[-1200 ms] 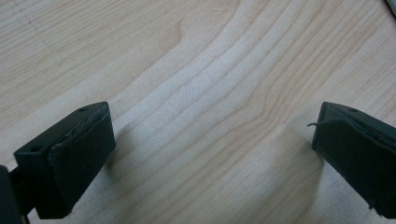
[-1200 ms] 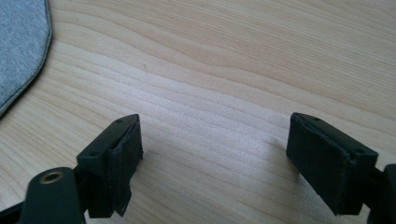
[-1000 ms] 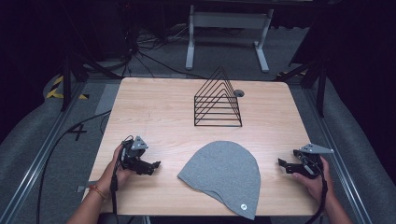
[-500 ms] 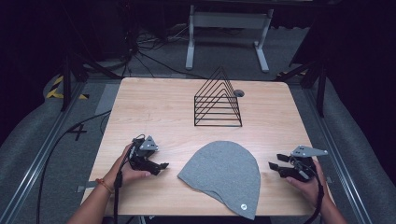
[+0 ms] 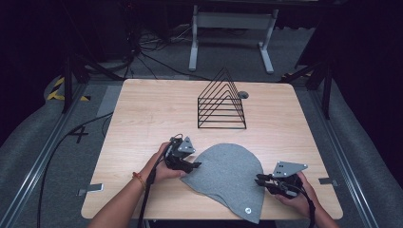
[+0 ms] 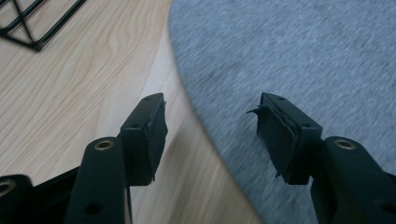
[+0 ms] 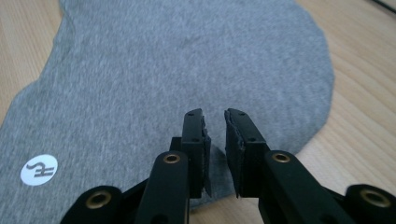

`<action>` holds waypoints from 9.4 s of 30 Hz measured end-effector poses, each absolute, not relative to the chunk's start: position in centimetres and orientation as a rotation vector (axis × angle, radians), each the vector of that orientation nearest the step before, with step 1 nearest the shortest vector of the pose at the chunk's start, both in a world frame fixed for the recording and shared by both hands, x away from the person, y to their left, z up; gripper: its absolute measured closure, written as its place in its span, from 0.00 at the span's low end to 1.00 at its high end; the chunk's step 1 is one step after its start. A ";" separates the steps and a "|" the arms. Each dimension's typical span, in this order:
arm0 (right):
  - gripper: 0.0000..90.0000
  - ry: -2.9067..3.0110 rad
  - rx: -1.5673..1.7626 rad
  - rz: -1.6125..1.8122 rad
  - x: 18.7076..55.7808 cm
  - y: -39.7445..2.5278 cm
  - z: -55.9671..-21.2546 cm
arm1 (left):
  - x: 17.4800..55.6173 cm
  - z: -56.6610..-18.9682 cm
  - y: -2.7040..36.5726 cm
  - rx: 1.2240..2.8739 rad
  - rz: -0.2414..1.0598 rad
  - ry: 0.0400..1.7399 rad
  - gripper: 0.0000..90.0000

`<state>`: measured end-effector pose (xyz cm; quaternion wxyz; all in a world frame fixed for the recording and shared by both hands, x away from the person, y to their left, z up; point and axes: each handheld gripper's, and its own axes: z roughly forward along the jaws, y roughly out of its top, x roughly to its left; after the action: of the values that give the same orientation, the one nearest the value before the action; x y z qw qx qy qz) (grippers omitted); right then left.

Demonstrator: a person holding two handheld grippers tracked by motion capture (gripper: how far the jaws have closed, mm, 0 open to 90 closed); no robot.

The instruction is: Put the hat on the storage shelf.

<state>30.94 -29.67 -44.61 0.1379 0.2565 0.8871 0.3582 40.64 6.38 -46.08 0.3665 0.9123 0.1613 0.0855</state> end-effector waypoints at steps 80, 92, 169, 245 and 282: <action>0.94 2.492 0.985 1.073 38.2 -27.8 -43.2 | 40.0 -43.1 5.9 2.258 0.221 0.565 0.94; 0.94 2.417 0.889 1.142 37.5 -27.4 -39.2 | 40.2 -39.9 5.2 2.235 0.265 0.504 0.94; 0.94 2.035 0.858 1.180 51.7 -26.2 -18.1 | 53.7 -19.5 4.0 1.984 0.523 0.575 0.94; 0.95 2.120 0.776 1.145 47.9 -26.5 -22.0 | 49.4 -24.7 6.1 1.955 0.444 0.482 0.94; 0.94 2.275 0.931 1.158 50.8 -27.5 -35.2 | 52.2 -37.4 5.2 2.047 0.339 0.624 0.94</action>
<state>50.83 -27.48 -35.15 0.2106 0.3350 0.8185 0.4165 52.19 5.20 -37.35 0.4683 0.8347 0.2546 0.1383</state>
